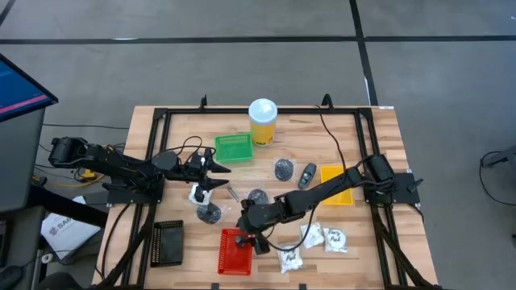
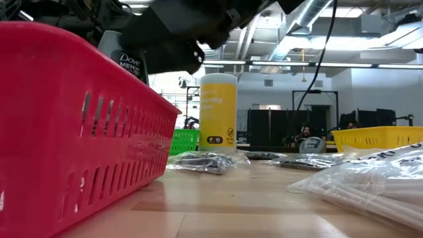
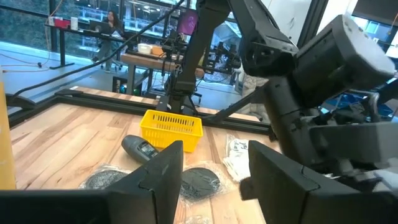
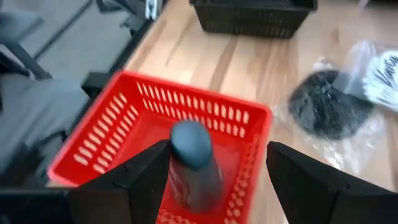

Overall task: Pick & Place Travel size toiletries
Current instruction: Put the gray deodorant into the red bin

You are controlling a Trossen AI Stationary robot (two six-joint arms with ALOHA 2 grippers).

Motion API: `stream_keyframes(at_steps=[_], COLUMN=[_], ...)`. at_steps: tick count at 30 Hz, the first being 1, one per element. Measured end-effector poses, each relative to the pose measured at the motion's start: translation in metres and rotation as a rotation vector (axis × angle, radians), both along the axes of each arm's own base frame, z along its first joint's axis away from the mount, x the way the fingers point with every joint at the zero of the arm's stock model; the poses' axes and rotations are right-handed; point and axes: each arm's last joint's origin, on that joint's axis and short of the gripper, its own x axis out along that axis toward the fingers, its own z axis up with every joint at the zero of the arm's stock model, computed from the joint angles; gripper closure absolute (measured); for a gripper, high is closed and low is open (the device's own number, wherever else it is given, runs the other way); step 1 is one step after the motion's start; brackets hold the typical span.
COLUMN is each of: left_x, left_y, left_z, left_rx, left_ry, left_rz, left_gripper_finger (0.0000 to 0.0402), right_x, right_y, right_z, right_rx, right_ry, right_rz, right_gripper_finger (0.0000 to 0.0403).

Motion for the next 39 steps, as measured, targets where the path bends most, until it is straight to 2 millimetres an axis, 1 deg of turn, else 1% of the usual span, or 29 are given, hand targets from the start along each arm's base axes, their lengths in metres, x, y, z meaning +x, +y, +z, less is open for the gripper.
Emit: stream_keyframes(at_steps=[2, 7, 11, 14, 19, 27, 30, 36, 39], left_x=[0.0, 0.0, 0.0, 0.0, 0.0, 0.0, 0.0, 0.0, 0.0], left_y=[0.0, 0.0, 0.0, 0.0, 0.0, 0.0, 0.0, 0.0, 0.0], left_z=[0.0, 0.0, -0.001, -0.001, -0.001, -0.001, -0.001, -0.001, -0.001], left_rx=[0.0, 0.0, 0.0, 0.0, 0.0, 0.0, 0.0, 0.0, 0.0], left_ry=[0.0, 0.001, 0.005, 0.007, 0.008, 0.008, 0.009, 0.009, 0.009], left_rz=[0.0, 0.001, 0.0, 0.0, 0.0, 0.0, 0.0, 0.0, 0.0], left_gripper_finger=[0.023, 0.023, 0.023, 0.023, 0.023, 0.023, 0.023, 0.023, 0.023], right_x=[-0.002, -0.008, -0.018, -0.029, -0.043, -0.066, -0.074, -0.084, -0.086], right_y=[-0.002, -0.015, -0.028, -0.039, -0.058, -0.084, -0.093, -0.108, -0.114], right_z=[0.006, 0.024, 0.041, 0.045, 0.045, 0.036, 0.034, 0.033, 0.033], right_rx=[-0.014, -0.039, -0.057, -0.101, -0.206, -0.39, -0.435, -0.497, -0.511], right_ry=[-0.002, 0.011, 0.051, 0.139, 0.279, 0.541, 0.635, 0.753, 0.785], right_rz=[0.008, 0.001, -0.016, -0.05, -0.13, -0.226, -0.268, -0.311, -0.319], right_gripper_finger=[0.0148, 0.0148, 0.0148, 0.0148, 0.0148, 0.0148, 0.0148, 0.0148, 0.0148])
